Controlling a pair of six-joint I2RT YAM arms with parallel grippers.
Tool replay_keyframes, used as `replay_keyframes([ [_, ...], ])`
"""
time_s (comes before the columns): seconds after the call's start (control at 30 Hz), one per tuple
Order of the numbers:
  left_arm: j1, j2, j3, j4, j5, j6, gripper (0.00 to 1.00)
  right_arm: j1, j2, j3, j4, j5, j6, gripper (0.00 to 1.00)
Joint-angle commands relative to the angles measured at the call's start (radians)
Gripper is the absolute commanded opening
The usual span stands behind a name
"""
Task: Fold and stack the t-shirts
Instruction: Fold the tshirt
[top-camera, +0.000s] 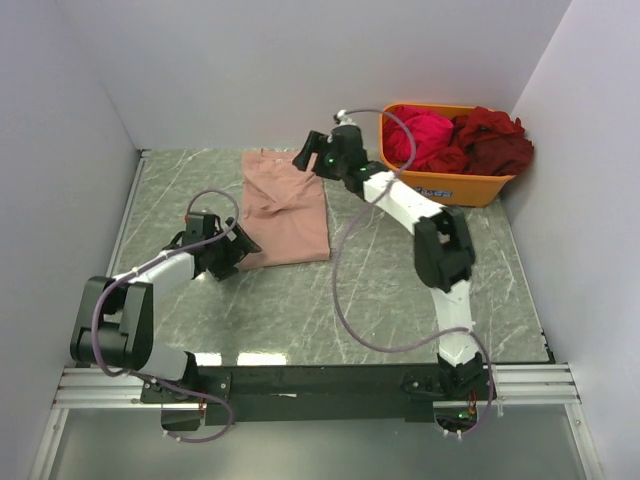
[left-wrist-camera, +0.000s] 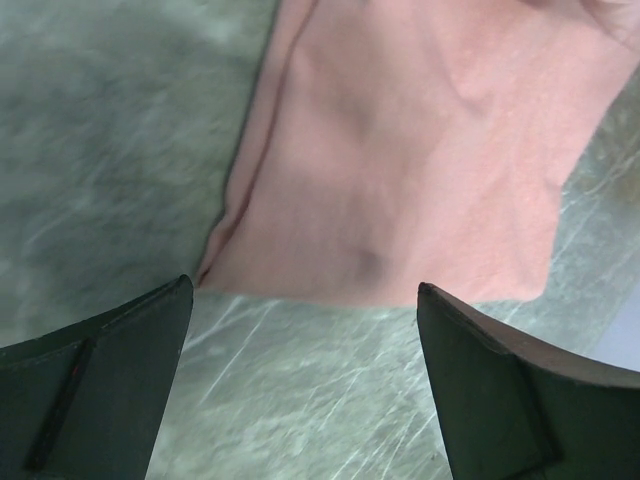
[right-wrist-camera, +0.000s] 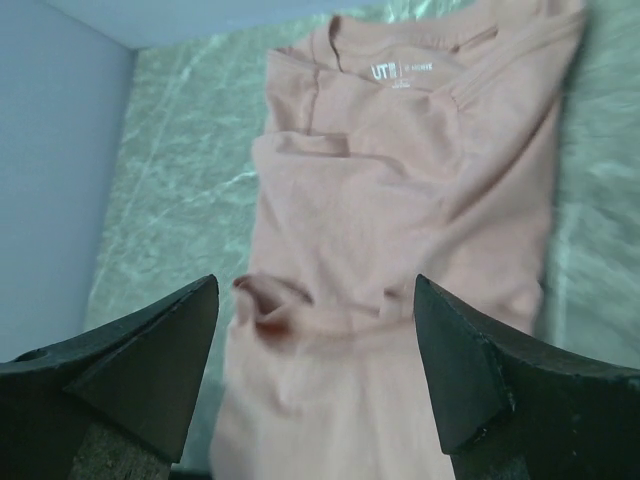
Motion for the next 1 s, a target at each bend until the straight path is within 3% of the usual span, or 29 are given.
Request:
replay_keyframes([
  [0.0, -0.001, -0.071, 0.000, -0.078, -0.079, 0.030, 0.99, 0.001, -0.216, -0.121, 0.037, -0.015, -0.043, 0.85],
  [0.13, -0.001, -0.115, -0.009, -0.121, -0.145, 0.034, 0.99, 0.001, -0.353, -0.373, 0.045, -0.064, -0.047, 0.85],
  [0.37, -0.001, -0.094, -0.037, -0.103, -0.145, 0.027, 0.99, 0.001, -0.493, -0.606, -0.007, -0.125, -0.027, 0.84],
  [0.5, -0.001, -0.043, -0.028, -0.077, -0.136, 0.032, 0.90, 0.004, -0.519, -0.706, -0.006, -0.197, -0.010, 0.83],
  [0.6, -0.001, 0.003, -0.009, -0.072, -0.137, 0.035, 0.80, 0.013, -0.514, -0.755, 0.017, -0.225, 0.006, 0.82],
  [0.7, -0.001, 0.047, 0.009, -0.077, -0.142, 0.034, 0.56, 0.021, -0.473, -0.763, 0.032, -0.260, 0.025, 0.80],
  [0.8, -0.001, 0.075, 0.012, -0.057, -0.119, 0.032, 0.42, 0.036, -0.436, -0.749, 0.017, -0.270, 0.026, 0.77],
  [0.97, -0.001, 0.127, 0.040, -0.034, -0.100, 0.044, 0.22, 0.049, -0.398, -0.713, -0.082, -0.161, -0.027, 0.75],
])
